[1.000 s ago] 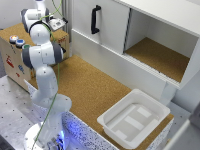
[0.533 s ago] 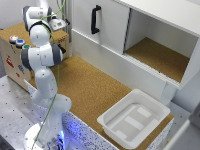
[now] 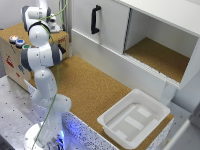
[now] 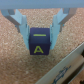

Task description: Rotate the purple block to the right

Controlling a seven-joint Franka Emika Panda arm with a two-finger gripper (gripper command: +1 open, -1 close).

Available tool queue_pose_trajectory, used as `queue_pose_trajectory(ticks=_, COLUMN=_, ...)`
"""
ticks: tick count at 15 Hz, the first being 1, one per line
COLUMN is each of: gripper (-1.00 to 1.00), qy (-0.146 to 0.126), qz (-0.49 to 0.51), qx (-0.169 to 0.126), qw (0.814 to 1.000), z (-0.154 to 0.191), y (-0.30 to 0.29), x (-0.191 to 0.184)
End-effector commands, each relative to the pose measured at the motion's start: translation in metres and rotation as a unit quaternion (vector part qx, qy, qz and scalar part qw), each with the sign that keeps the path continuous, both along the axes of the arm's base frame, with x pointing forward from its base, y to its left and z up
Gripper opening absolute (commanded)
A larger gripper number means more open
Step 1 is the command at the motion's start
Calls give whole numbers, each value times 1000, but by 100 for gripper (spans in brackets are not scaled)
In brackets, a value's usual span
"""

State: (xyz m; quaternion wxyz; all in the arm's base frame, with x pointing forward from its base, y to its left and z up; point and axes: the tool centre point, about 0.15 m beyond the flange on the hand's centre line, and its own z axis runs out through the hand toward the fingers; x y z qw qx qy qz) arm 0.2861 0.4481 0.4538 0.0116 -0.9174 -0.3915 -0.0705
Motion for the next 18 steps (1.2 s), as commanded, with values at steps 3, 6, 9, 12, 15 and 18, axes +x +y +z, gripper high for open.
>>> queue_pose_trajectory(ticks=3, gripper=-100, qy=-9, qz=-186, qx=-74, qw=980, z=9, y=35, x=19)
queue_pose_trajectory(ticks=6, gripper=-100, qy=-24, qz=-241, qx=-82, qw=967, z=15, y=24, x=40)
queue_pose_trajectory(ticks=9, gripper=-100, qy=2, qz=-264, qx=-56, qw=963, z=10, y=19, x=58)
queue_pose_trajectory(ticks=12, gripper=-100, qy=1, qz=-308, qx=-56, qw=950, z=19, y=19, x=61)
queue_pose_trajectory(ticks=15, gripper=-100, qy=22, qz=-352, qx=-36, qw=935, z=14, y=23, x=54)
queue_pose_trajectory(ticks=18, gripper=-100, qy=-1, qz=-392, qx=-64, qw=918, z=20, y=16, x=50)
